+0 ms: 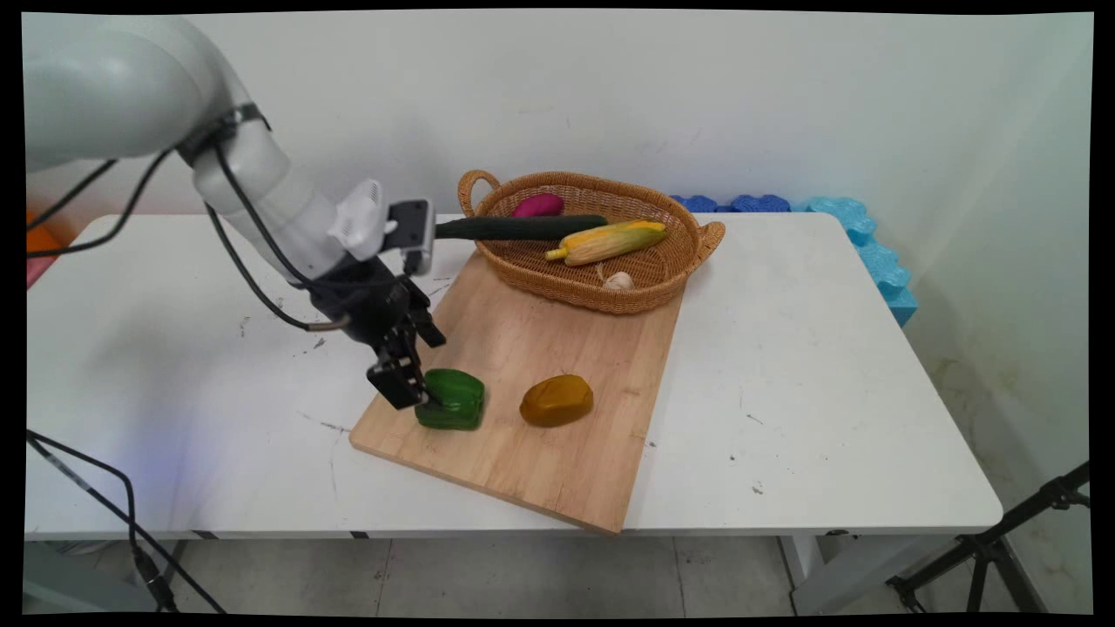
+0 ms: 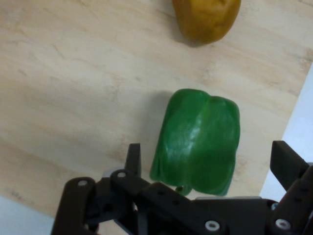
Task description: Pick up the cucumber from the cutting board, then place the picked object in the vegetable basket
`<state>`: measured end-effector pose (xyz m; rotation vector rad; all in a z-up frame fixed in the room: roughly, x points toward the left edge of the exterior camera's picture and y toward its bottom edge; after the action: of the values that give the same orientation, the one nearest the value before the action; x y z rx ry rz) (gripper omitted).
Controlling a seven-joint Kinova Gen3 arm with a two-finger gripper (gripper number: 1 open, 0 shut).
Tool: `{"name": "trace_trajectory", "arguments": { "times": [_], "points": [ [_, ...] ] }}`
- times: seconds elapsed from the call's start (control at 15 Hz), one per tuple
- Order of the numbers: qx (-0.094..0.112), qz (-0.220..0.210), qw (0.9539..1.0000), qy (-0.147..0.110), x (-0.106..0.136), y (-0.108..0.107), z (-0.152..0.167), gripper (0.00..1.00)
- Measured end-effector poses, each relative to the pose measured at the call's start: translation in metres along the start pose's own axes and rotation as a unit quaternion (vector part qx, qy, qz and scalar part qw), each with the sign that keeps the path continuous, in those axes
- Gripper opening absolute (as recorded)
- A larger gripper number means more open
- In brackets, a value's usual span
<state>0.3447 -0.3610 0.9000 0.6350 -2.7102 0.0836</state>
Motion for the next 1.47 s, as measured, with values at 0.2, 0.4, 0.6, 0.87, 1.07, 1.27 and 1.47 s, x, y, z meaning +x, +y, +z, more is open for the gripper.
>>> {"name": "trace_trajectory", "arguments": {
  "times": [0.2,0.4,0.6,0.87,1.07,1.27,1.47],
  "points": [
    [0.001,0.012,0.9999,-0.008,0.005,0.000,0.021,1.00],
    [0.003,0.021,0.9997,-0.012,0.008,0.001,0.036,1.00],
    [0.005,0.029,0.9994,-0.016,0.011,0.002,0.049,1.00],
    [0.007,0.038,0.9991,-0.018,0.014,0.004,0.059,0.00],
    [0.008,0.046,0.9987,-0.018,0.016,0.006,0.062,0.00],
    [0.009,0.056,0.9983,-0.013,0.017,0.008,0.053,0.00],
    [0.015,0.060,0.9981,-0.005,0.020,0.005,0.035,0.00]
  ]
}}
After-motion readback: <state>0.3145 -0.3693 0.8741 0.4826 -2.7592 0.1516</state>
